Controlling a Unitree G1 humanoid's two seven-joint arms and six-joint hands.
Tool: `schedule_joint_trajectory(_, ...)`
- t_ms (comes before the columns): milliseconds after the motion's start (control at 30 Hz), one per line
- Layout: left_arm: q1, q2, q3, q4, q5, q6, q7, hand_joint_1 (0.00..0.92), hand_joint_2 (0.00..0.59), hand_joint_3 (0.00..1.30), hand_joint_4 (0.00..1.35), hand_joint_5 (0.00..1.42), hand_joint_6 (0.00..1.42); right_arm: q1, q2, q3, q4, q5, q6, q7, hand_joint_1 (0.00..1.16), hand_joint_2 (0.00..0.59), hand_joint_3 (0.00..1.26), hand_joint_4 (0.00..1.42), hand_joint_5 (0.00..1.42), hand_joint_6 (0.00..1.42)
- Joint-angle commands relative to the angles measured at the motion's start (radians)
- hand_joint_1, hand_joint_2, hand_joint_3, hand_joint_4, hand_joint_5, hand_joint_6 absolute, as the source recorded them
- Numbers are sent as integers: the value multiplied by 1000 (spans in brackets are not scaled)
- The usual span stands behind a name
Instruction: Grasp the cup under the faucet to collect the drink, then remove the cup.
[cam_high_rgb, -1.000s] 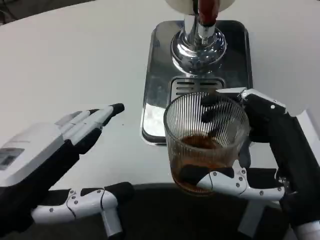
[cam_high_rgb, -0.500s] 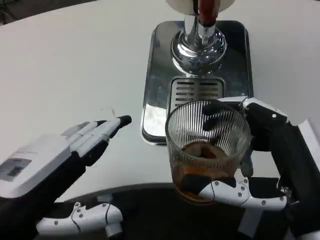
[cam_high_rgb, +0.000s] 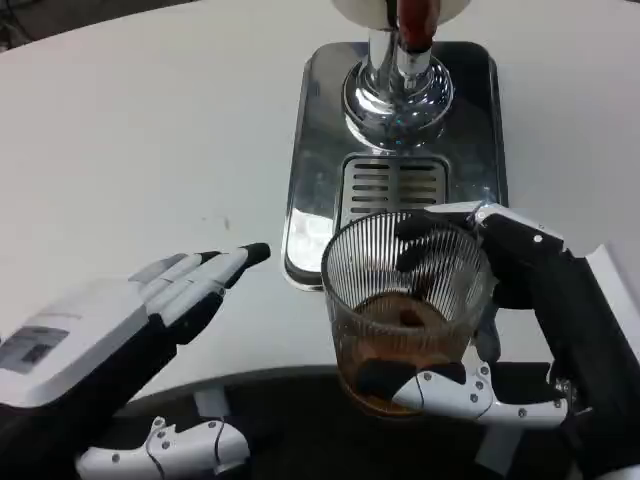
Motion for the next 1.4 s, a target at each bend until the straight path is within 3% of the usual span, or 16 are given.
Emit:
schedule_joint_trajectory(33,19,9,1,-8,6,-10,-4,0,113,0,0,0,0,2,3,5,-38,21,-39,7,998,99,907,1030,1206,1323)
schedule_joint_trajectory(600,38,3,-9,-8,13,-6,-1,0,113,0,0,0,0,-20,1,17,-14,28,-34,37,987,97,917,1033,1207,1340)
schedule_joint_trajectory(1033,73,3,27,-5,10,-28,6,0,113,0,0,0,0,-40,1,42,5,14,-29,39,986,97,917,1033,1220,1340)
schedule_joint_trajectory(1400,68,1,18,3,9,-34,5,0,113,0,0,0,0,-22,-5,24,-16,12,-24,39,985,97,931,1050,1221,1340)
